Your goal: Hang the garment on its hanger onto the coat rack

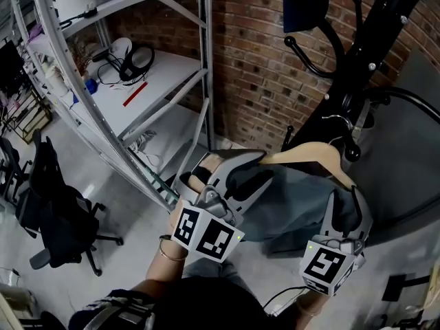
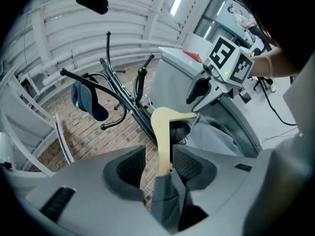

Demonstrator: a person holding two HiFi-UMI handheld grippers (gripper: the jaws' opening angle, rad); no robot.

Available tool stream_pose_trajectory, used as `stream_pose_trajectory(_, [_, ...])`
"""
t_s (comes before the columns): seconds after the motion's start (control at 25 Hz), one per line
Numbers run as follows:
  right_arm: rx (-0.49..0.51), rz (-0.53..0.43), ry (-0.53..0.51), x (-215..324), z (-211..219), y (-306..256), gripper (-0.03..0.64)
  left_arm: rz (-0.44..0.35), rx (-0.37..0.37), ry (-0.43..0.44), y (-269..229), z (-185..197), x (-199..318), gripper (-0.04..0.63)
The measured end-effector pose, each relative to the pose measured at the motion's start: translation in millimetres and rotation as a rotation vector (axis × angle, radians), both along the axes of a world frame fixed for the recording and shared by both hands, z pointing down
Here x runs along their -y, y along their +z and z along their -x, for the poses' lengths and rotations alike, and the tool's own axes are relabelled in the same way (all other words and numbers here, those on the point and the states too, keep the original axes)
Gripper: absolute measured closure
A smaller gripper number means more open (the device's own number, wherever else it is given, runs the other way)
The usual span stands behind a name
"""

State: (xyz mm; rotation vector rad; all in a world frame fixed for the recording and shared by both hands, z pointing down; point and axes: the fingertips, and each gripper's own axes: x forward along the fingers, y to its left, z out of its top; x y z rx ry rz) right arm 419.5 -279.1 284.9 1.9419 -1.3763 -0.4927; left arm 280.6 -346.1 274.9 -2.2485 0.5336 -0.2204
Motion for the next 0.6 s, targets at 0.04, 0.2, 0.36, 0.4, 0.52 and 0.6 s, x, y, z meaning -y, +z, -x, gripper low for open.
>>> stream_pose_trajectory(0.04, [0.003,-0.020,-0.008,-3.9,2.7,-5.4,0.477,0.006,-0.002,0.010,-0.7,0.3,-3.8,0.416])
stream_pose_trajectory(0.2, [0.060,-0.119,-0.043,-17.2,15.4,-24.7,0.549,0.028,-0.010,0.038,-2.8,3.0,-17.4,0.425])
stream_pose_trajectory(0.36, [0.065,-0.171,-0.051,-23.4,22.7,-33.2,0.568,0.015,-0.046,0.016,-9.5,8.6,-21.5,0.545])
stream_pose_trajectory(0.4, [0.064,-0.173,-0.050,-24.0,23.7,-33.2,0.568,0.015,-0.054,0.012,-10.9,10.7,-21.9,0.563])
stream_pose_trajectory(0.52, [0.074,-0.175,-0.048,-25.4,26.4,-32.9,0.575,0.023,-0.063,0.002,-12.5,17.2,-22.0,0.591])
stream_pose_trajectory(0.6, [0.078,-0.172,-0.048,-25.6,27.9,-30.6,0.580,0.028,-0.055,-0.010,-10.8,20.4,-20.8,0.592])
